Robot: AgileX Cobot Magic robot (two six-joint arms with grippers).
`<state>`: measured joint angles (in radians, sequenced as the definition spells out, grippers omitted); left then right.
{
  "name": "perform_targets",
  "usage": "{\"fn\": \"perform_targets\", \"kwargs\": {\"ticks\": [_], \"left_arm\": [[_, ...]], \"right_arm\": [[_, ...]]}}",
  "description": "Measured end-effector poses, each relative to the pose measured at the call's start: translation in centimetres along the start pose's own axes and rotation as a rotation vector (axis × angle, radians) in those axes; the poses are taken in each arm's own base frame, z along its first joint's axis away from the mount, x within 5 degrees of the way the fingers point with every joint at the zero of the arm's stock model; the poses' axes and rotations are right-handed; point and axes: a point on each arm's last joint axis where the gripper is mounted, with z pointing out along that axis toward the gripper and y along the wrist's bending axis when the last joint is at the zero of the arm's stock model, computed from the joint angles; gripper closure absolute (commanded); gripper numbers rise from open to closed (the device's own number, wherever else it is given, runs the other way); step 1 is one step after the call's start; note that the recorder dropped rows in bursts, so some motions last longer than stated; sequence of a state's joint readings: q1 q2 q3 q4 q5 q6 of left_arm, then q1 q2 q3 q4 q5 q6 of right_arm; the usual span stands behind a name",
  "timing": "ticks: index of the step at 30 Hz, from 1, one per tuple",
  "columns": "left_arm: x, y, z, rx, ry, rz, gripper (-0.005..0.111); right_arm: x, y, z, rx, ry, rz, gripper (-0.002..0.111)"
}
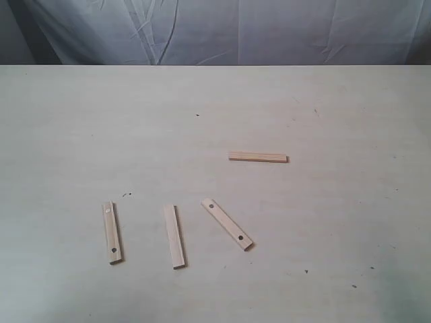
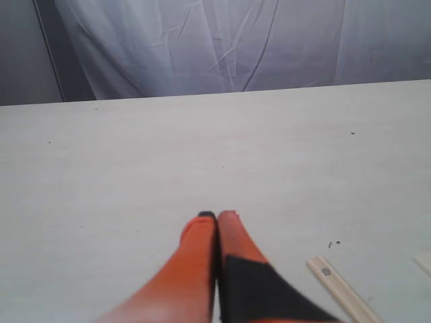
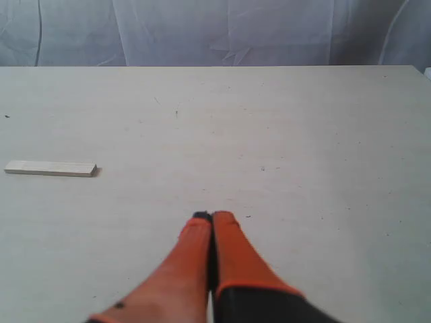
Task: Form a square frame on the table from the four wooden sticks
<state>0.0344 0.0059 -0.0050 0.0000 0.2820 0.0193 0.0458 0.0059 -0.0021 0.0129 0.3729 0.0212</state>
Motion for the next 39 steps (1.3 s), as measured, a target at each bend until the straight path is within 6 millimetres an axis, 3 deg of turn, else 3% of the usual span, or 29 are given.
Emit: {"fn": "perform_targets", "kwargs": {"ticks": [27,35,39], "left_arm": [[0.0,0.0,0.0,0.000,0.000,0.000,0.107],[0.0,0.0,0.0,0.000,0.000,0.000,0.107],[0.0,0.0,0.0,0.000,0.000,0.000,0.107]], "right_arm": [[0.0,0.0,0.0,0.000,0.000,-0.002,0.109],[-2.4,0.1,-0.3,-0.005,-0.267,-0.002,0.109],[-2.8,0.1,-0.4,-0.006,-0.313,-0.004,0.109]]}}
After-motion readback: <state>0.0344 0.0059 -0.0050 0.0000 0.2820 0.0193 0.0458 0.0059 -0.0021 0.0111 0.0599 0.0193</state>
